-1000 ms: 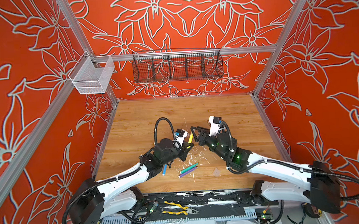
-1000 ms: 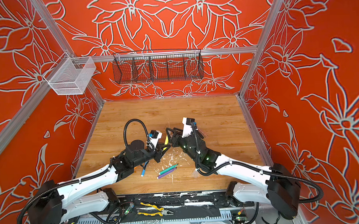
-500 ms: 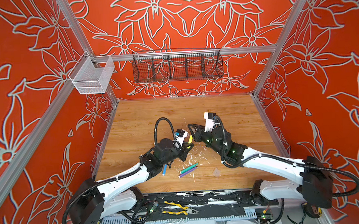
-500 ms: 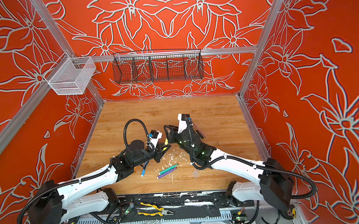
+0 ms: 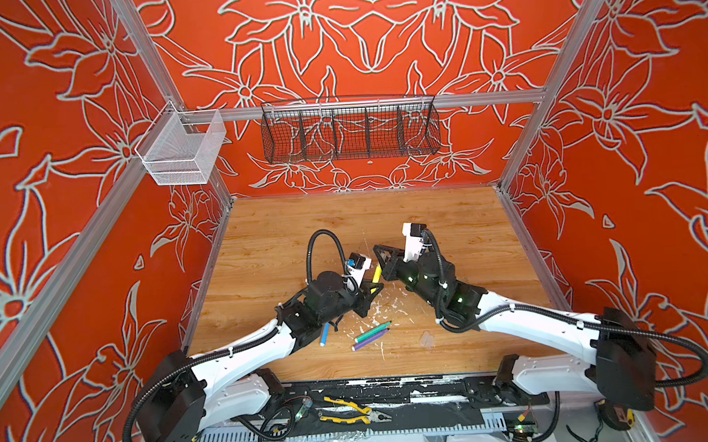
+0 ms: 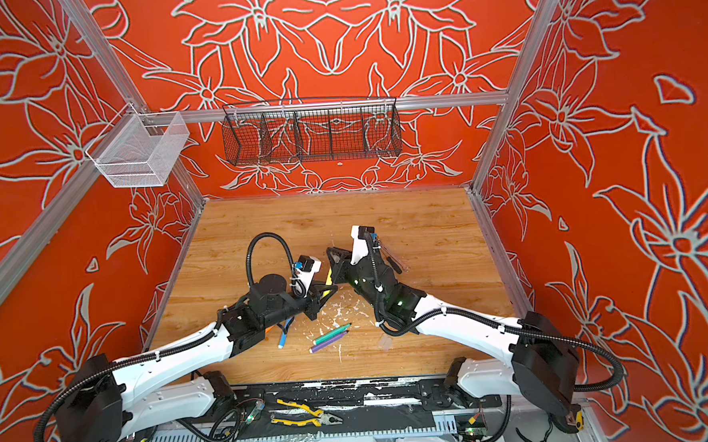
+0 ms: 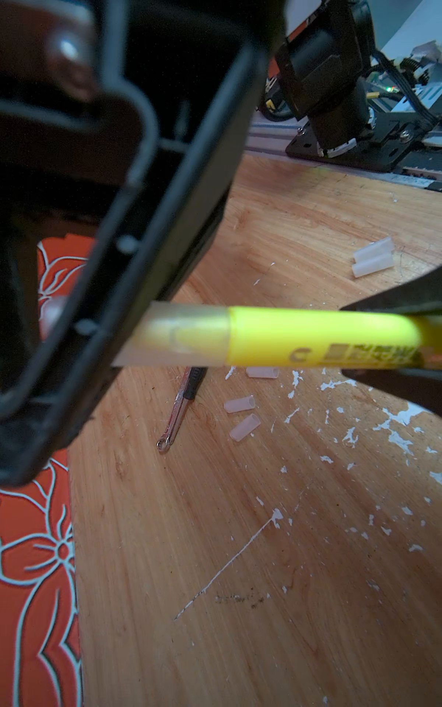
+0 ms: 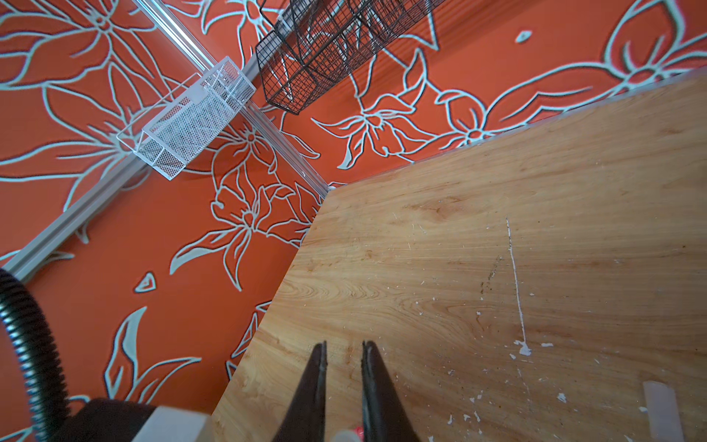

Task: Insert the pens into the pen caps
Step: 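Raise the right gripper away while the left gripper moves the capped marker aside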

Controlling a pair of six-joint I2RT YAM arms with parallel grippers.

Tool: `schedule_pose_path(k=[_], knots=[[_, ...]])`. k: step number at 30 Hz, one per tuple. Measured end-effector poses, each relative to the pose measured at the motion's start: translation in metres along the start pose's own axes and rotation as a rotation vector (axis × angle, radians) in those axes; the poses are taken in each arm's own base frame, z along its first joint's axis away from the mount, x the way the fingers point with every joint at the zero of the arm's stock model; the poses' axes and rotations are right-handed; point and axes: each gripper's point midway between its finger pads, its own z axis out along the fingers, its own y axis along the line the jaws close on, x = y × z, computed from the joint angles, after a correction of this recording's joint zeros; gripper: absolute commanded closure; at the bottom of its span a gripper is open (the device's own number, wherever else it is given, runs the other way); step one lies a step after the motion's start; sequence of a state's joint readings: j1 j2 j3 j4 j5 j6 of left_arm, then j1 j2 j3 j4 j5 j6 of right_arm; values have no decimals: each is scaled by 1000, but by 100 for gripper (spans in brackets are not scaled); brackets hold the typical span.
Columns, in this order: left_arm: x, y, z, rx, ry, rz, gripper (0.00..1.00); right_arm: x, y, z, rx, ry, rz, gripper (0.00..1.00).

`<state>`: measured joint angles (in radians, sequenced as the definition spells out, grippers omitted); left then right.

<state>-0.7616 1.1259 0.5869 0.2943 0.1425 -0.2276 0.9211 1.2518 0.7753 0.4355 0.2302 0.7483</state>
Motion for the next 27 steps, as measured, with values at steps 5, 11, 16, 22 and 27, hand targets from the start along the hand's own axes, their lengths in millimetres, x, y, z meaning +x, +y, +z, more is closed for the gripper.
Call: schedule_pose_path(k=[5, 11, 16, 22, 27], knots=[[-16, -8, -1, 8, 6, 17, 100, -15, 7, -10, -10, -52, 8, 100], [-33, -18, -3, 41, 22, 45, 100, -31, 14, -22, -32, -115, 27, 100], [-37, -17, 0, 58, 57, 46, 100, -32, 13, -23, -10, -140, 34, 100], [-41, -15, 10, 101, 103, 37, 100, -36, 5, -23, 23, -179, 54, 100], [-39, -17, 13, 147, 123, 30, 100, -36, 1, -26, 55, -196, 54, 90]])
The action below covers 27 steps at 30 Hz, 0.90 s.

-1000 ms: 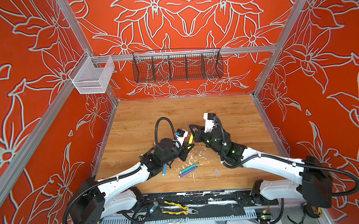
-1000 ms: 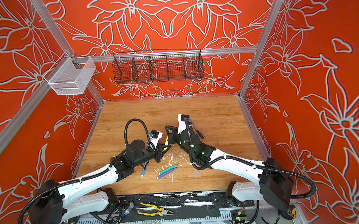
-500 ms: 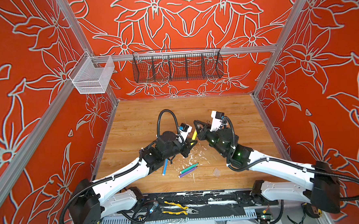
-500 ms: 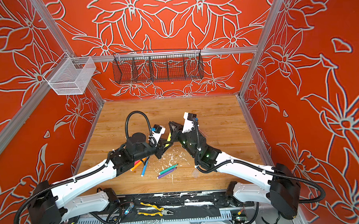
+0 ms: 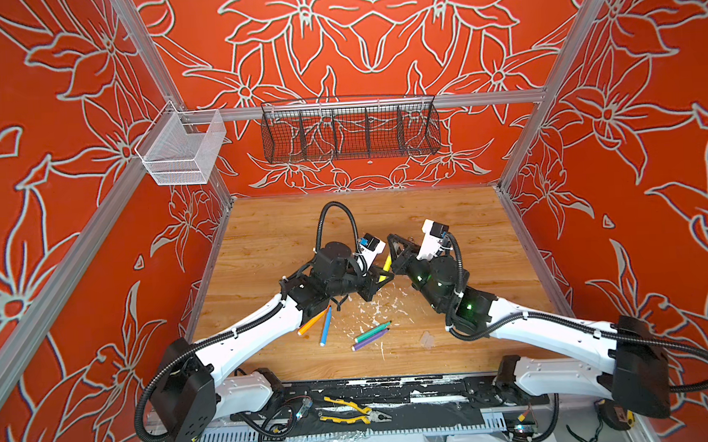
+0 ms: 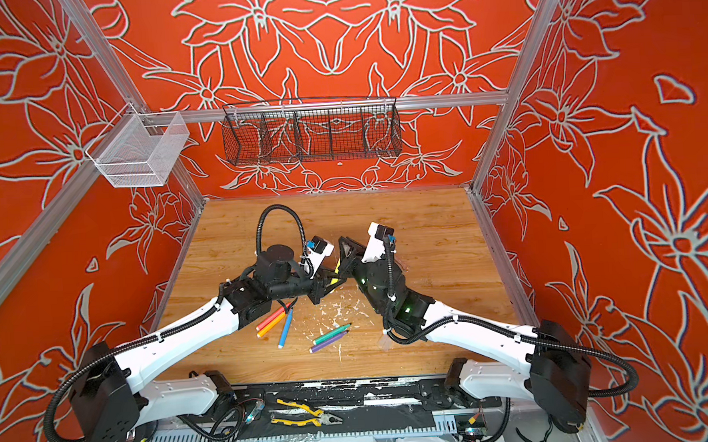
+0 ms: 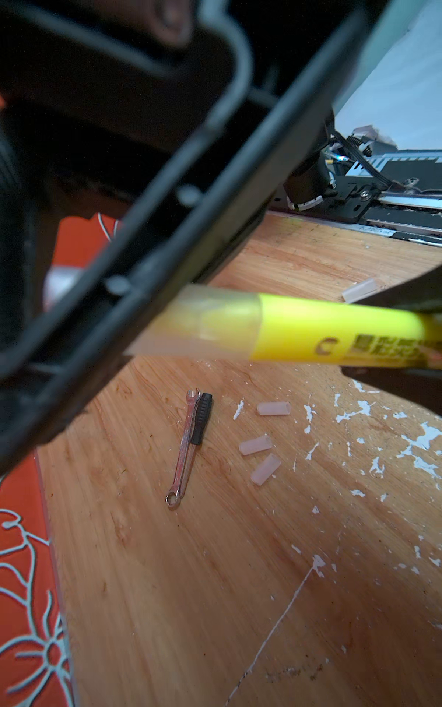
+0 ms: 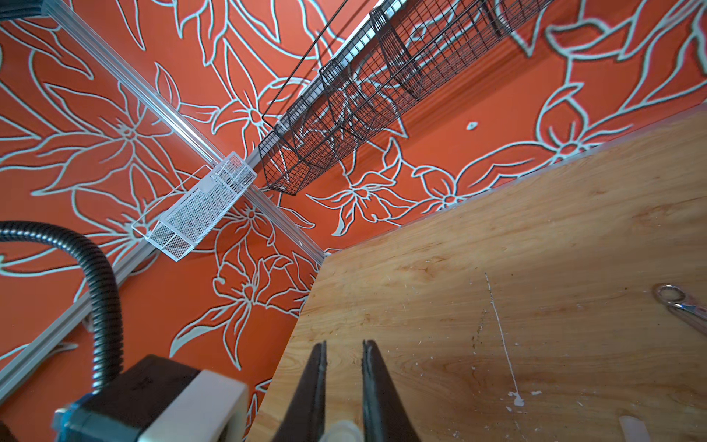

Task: Insert the pens into the pen caps
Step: 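Raise the right gripper away while the left gripper moves the capped marker aside, then lower the capped yellow marker to the table and release it with the left gripper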

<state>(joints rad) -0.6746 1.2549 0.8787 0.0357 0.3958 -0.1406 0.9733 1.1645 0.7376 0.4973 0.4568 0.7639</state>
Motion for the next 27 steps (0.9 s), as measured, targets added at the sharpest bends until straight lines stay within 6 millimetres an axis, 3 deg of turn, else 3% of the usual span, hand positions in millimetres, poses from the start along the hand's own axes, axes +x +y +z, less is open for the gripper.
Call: schedule_pose_path(k=[3, 5, 7, 9, 12, 14, 18, 20, 23, 27], knots=[[-1, -4, -1, 21, -7, 14, 100, -1, 1, -7, 8, 9, -1, 69], [-29, 23, -7, -91, -121, -5, 100, 25, 11, -22, -24, 118, -27, 57], [-56, 58, -28, -223, -255, -34, 100, 50, 17, -37, -47, 223, -66, 45], [-61, 75, -48, -308, -335, -65, 100, 58, 11, -45, -28, 272, -97, 36], [-38, 85, -61, -376, -354, -136, 100, 50, -7, -52, 44, 293, -133, 21], [-11, 99, -64, -446, -315, -200, 100, 35, -13, -55, 88, 284, -151, 14], [32, 129, -69, -625, -199, -284, 100, -9, -25, -55, 170, 224, -135, 15], [47, 142, -73, -708, -148, -297, 100, -27, -41, -54, 214, 187, -105, 13], [63, 159, -72, -786, -70, -333, 100, -32, -67, -53, 293, 193, -116, 11], [70, 182, -71, -883, 4, -377, 100, -29, -90, -48, 393, 249, -223, 13]])
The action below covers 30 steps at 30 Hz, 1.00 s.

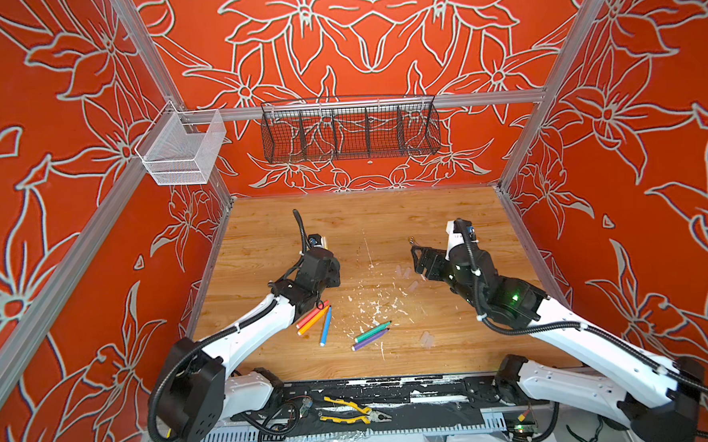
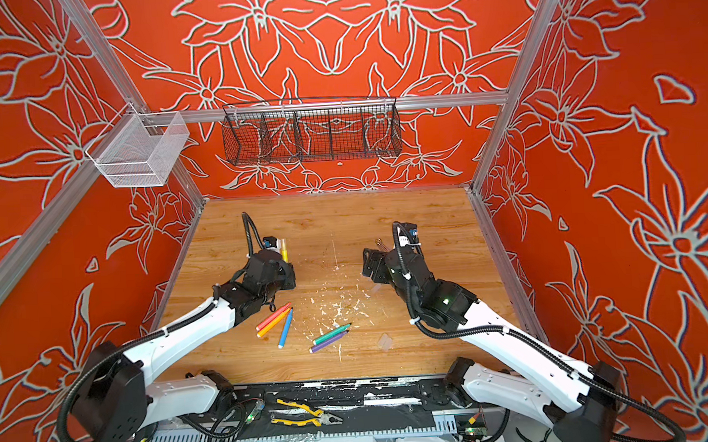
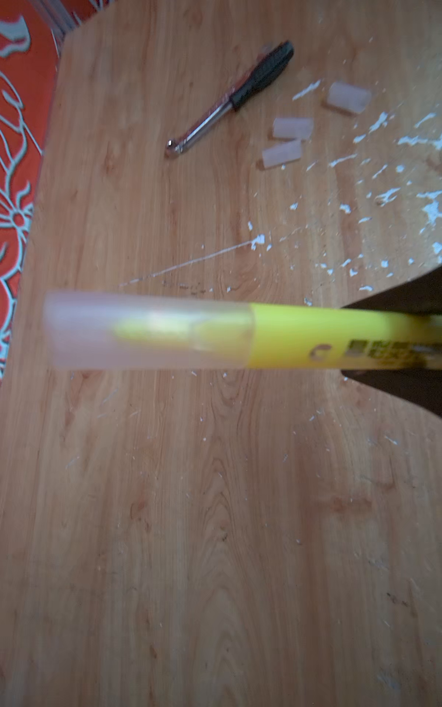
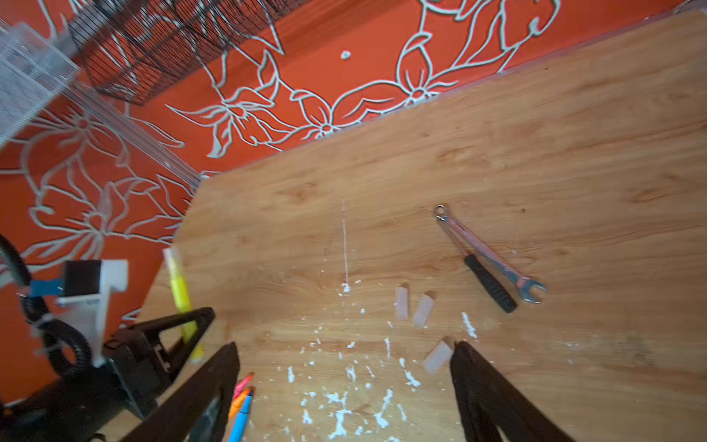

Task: Insert the pens into the pen caps
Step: 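Lower the capped yellow marker to the table and release it with the left gripper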

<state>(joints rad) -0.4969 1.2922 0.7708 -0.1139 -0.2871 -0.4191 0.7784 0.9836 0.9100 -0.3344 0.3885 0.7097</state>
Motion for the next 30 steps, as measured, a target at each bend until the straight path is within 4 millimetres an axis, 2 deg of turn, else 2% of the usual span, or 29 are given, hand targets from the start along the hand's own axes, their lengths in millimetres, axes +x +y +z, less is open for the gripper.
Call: schedule_pose_path(k=[2, 4, 8, 13, 16, 20, 23, 26, 30], knots=[[1, 6, 11, -41, 36, -8, 100, -1, -9, 3, 44, -7, -55, 12], [5, 11, 22, -75, 82, -8, 100, 1, -20, 4, 79, -28, -93, 7], [14, 25, 42, -148, 169, -5, 100, 9, -45, -6, 109, -43, -145, 10], [16, 49, 48, -214, 218, -29, 100, -14, -52, -38, 63, -164, -109, 10], [15, 61, 50, -247, 235, -45, 100, -15, -55, -43, 47, -191, -99, 10], [22, 76, 61, -319, 292, -80, 100, -2, -56, -25, 85, -140, -137, 12], [36, 89, 72, -374, 357, -117, 100, 13, -57, -6, 126, -71, -182, 13], [51, 102, 74, -418, 412, -141, 100, 26, -58, 9, 153, -18, -213, 14], [59, 103, 76, -421, 453, -151, 100, 33, -56, 18, 161, 19, -229, 16]])
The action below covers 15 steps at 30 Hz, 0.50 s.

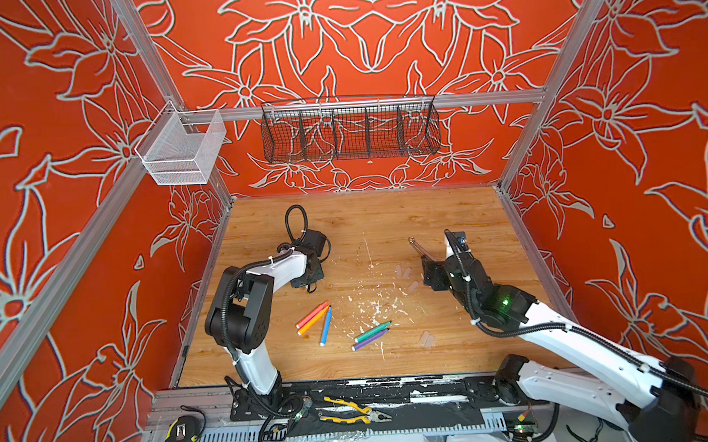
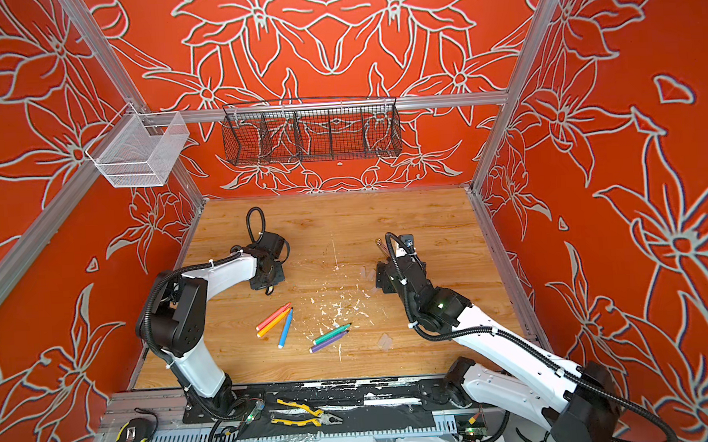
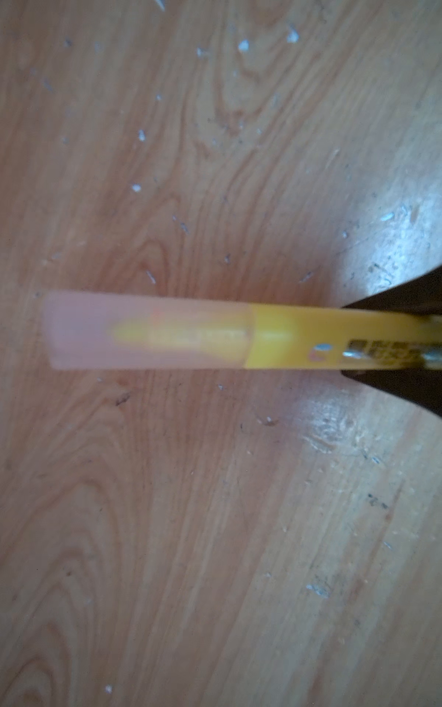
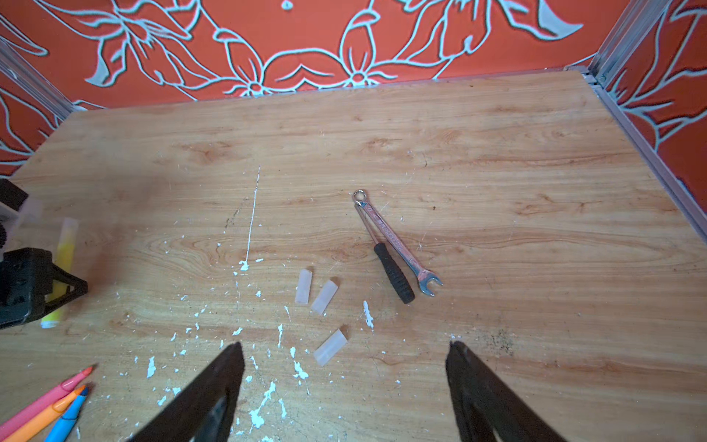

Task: Insert the pens into the pen caps
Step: 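Lower the capped yellow marker to the table and release it with the left gripper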

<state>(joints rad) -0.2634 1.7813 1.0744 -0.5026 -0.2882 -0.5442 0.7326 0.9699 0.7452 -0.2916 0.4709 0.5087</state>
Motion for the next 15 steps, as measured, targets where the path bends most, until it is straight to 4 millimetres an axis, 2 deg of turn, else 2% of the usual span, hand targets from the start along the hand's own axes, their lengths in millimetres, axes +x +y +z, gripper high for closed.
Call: schedule_pose_path(k=[5, 11, 15], knots=[[-3, -10, 6, 19, 31, 2, 98, -1, 2, 2, -1, 6, -2, 16], [-1, -14, 5, 52, 55, 0, 69, -5, 1, -2, -5, -9, 7, 16], [-1, -15, 5, 58, 56, 15, 56, -14, -1, -10, -16, -39, 23, 15]])
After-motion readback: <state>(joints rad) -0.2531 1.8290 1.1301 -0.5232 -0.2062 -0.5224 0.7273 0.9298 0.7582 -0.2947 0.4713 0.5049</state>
